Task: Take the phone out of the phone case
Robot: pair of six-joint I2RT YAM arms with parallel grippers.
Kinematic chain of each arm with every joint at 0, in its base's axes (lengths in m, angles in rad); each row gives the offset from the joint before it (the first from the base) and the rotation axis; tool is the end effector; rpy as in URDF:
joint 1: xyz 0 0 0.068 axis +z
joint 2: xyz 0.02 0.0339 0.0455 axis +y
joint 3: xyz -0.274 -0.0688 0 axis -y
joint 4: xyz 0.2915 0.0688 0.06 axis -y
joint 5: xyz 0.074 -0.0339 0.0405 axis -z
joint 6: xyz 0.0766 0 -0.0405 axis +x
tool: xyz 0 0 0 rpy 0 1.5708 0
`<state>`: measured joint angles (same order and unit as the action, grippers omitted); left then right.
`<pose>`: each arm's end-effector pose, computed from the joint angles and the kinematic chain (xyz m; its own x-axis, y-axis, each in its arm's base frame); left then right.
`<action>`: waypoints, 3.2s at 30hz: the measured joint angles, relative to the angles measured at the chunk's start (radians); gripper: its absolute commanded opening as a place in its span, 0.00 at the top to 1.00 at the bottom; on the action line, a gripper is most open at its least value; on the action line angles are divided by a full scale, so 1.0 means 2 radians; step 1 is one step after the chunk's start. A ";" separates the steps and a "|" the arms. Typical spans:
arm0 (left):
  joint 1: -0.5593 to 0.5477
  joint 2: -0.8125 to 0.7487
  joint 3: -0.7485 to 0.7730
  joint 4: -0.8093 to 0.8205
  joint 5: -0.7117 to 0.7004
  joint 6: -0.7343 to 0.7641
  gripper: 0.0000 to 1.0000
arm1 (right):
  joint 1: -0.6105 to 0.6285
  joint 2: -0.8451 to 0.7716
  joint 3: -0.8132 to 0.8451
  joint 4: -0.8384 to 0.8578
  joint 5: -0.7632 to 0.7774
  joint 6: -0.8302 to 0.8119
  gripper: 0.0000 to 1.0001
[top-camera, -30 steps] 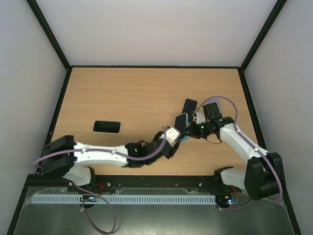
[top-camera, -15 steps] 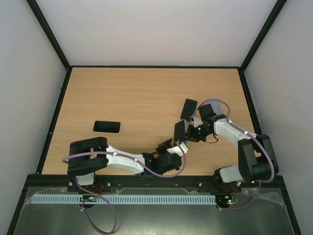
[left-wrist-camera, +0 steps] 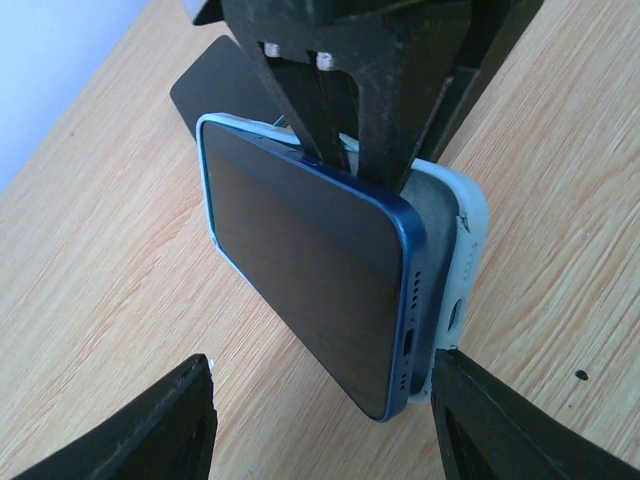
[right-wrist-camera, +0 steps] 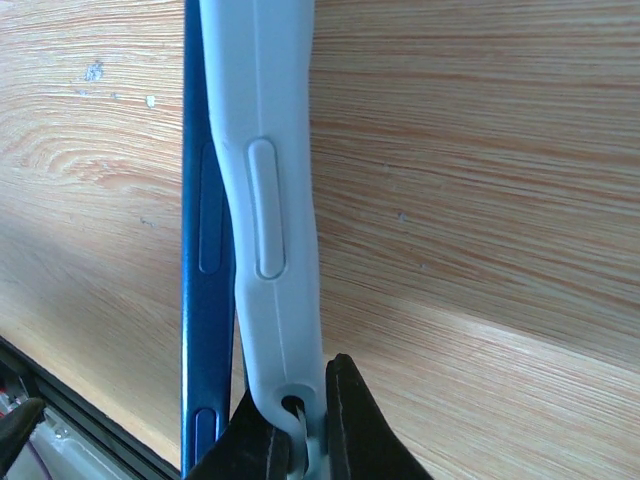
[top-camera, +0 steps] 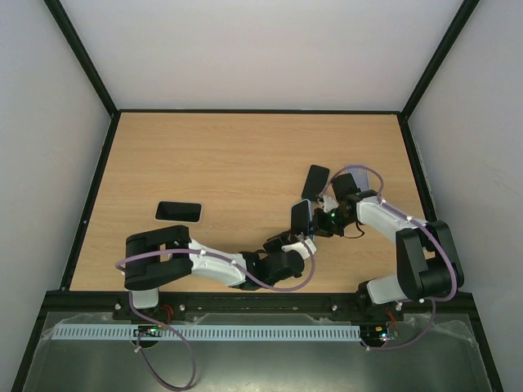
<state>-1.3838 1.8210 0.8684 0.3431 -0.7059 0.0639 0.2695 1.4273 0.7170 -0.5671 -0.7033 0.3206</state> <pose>0.1258 -0.3977 0.1005 -0.0648 0.6037 -0.7945 0.6543 0.6268 0.4230 0.2560 0.1221 0.1133 -0.9965 -0.0259 -0.0794 -0.0730 0.7308 0.6787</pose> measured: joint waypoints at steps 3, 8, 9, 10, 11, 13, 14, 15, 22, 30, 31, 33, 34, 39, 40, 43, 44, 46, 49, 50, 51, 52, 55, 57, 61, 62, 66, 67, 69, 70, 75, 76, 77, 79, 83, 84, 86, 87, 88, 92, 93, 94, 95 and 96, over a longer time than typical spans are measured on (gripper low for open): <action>0.002 0.009 0.004 0.002 0.004 0.010 0.42 | 0.000 0.000 0.000 0.000 -0.001 0.000 0.98; 0.002 0.014 0.010 0.004 -0.001 0.023 0.46 | 0.000 0.000 0.000 0.000 -0.003 0.000 0.98; 0.002 0.015 0.012 0.005 -0.004 0.025 0.46 | 0.000 0.000 0.000 0.000 -0.004 0.000 0.98; 0.002 0.017 0.015 0.005 -0.009 0.029 0.46 | 0.000 0.000 0.000 0.000 -0.004 0.000 0.98; 0.002 0.020 0.019 0.008 -0.016 0.032 0.47 | 0.000 0.000 0.000 0.000 -0.005 0.000 0.98; 0.002 0.028 0.026 0.010 -0.029 0.038 0.50 | -0.001 0.000 0.000 0.001 -0.008 0.000 0.98; 0.002 0.034 0.030 0.012 -0.035 0.041 0.52 | -0.001 0.000 0.000 0.001 -0.009 0.000 0.98; 0.002 0.040 0.034 0.013 -0.044 0.044 0.55 | -0.001 -0.001 0.000 0.002 -0.012 0.000 0.98; 0.002 0.054 0.037 0.031 -0.087 0.056 0.81 | -0.001 -0.011 0.000 0.006 -0.024 0.001 0.98; -0.003 0.032 0.004 0.074 -0.122 0.059 0.97 | 0.000 -0.030 0.000 0.008 -0.026 0.010 0.98; -0.005 0.026 -0.001 0.078 -0.124 0.059 0.97 | 0.000 -0.032 0.000 0.007 -0.026 0.010 0.98; -0.007 0.015 -0.007 0.080 -0.129 0.059 0.97 | 0.000 -0.037 0.000 0.007 -0.020 0.010 0.98; -0.007 0.008 -0.008 0.079 -0.130 0.058 0.97 | 0.000 -0.040 0.000 0.007 -0.014 0.010 0.98; -0.015 -0.036 -0.008 0.060 -0.138 0.042 0.97 | 0.001 -0.062 0.000 0.010 0.045 0.007 0.98; -0.019 -0.047 -0.008 0.058 -0.139 0.038 0.97 | 0.000 -0.067 0.000 0.011 0.060 0.006 0.98; -0.035 -0.084 -0.008 0.050 -0.145 0.025 0.97 | -0.002 -0.084 0.001 0.015 0.095 0.006 0.98; -0.041 -0.097 -0.008 0.046 -0.147 0.020 0.97 | -0.003 -0.091 0.002 0.015 0.107 0.007 0.98; -0.048 -0.119 -0.008 0.038 -0.153 0.012 0.97 | -0.008 -0.100 0.008 0.015 0.120 0.007 0.98; -0.053 -0.141 -0.008 0.022 -0.157 0.005 0.97 | -0.021 -0.100 0.029 0.014 0.130 0.001 0.98; -0.052 -0.145 -0.008 0.015 -0.158 0.004 0.97 | -0.027 -0.100 0.038 0.014 0.133 -0.003 0.98; -0.050 -0.149 -0.009 0.009 -0.158 0.003 0.97 | -0.036 -0.100 0.051 0.014 0.133 -0.011 0.98; -0.047 -0.151 -0.009 0.004 -0.158 0.004 0.97 | -0.046 -0.100 0.062 0.015 0.136 -0.018 0.98; -0.030 -0.152 -0.014 -0.008 -0.154 0.016 0.97 | -0.088 -0.105 0.084 0.031 0.135 -0.035 0.98; -0.012 -0.152 -0.021 -0.012 -0.151 0.031 0.97 | -0.114 -0.117 0.086 0.042 0.128 -0.042 0.98; 0.029 -0.143 -0.029 -0.009 -0.148 0.064 0.97 | -0.140 -0.151 0.084 0.069 0.114 -0.058 0.98; 0.039 -0.138 -0.029 -0.007 -0.147 0.071 0.97 | -0.140 -0.160 0.078 0.084 0.111 -0.062 0.98; 0.076 -0.117 -0.032 -0.001 -0.134 0.102 0.97 | -0.140 -0.180 0.040 0.125 0.107 -0.080 0.98; 0.084 -0.109 -0.032 0.006 -0.129 0.111 0.97 | -0.141 -0.180 0.034 0.128 0.108 -0.084 0.98; 0.102 -0.087 -0.031 0.019 -0.121 0.132 0.97 | -0.141 -0.180 0.027 0.134 0.112 -0.090 0.98; 0.107 -0.075 -0.030 0.023 -0.119 0.141 0.97 | -0.141 -0.180 0.026 0.136 0.114 -0.092 0.98; 0.136 0.002 -0.008 0.033 -0.114 0.191 0.97 | -0.141 -0.182 0.020 0.151 0.116 -0.097 0.98; 0.140 0.012 -0.005 0.033 -0.113 0.199 0.97 | -0.141 -0.182 0.019 0.152 0.116 -0.098 0.98; 0.145 0.021 -0.002 0.032 -0.110 0.204 0.97 | -0.141 -0.182 0.018 0.153 0.116 -0.099 0.98; 0.151 0.037 0.005 0.030 -0.107 0.214 0.96 | -0.141 -0.182 0.017 0.155 0.116 -0.100 0.98; 0.155 0.062 0.024 0.031 -0.111 0.234 0.94 | -0.141 -0.182 0.016 0.156 0.113 -0.101 0.98; 0.157 0.066 0.027 0.031 -0.113 0.237 0.92 | -0.141 -0.182 0.016 0.156 0.112 -0.101 0.98; 0.159 0.071 0.031 0.031 -0.114 0.239 0.84 | -0.141 -0.182 0.016 0.156 0.111 -0.101 0.98; 0.159 0.072 0.032 0.030 -0.113 0.238 0.78 | -0.141 -0.182 0.016 0.156 0.110 -0.101 0.98; 0.161 0.072 0.032 0.025 -0.108 0.234 0.72 | -0.141 -0.182 0.016 0.156 0.110 -0.101 0.98; 0.169 0.072 0.033 -0.010 -0.084 0.207 0.58 | -0.141 -0.182 0.016 0.156 0.107 -0.101 0.98; 0.171 0.072 0.033 -0.019 -0.077 0.196 0.56 | -0.141 -0.182 0.016 0.156 0.106 -0.101 0.98; 0.172 0.072 0.034 -0.027 -0.072 0.190 0.54 | -0.141 -0.182 0.016 0.156 0.106 -0.101 0.98; 0.173 0.072 0.034 -0.035 -0.066 0.181 0.53 | -0.141 -0.182 0.016 0.156 0.105 -0.101 0.98; 0.174 0.072 0.034 -0.044 -0.059 0.170 0.51 | -0.141 -0.182 0.016 0.157 0.105 -0.101 0.98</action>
<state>-1.0367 1.9652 0.9363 0.2543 -0.8242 0.4030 -0.0128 1.0630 0.7483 -0.2539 -0.4931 0.1192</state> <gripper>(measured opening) 0.454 0.036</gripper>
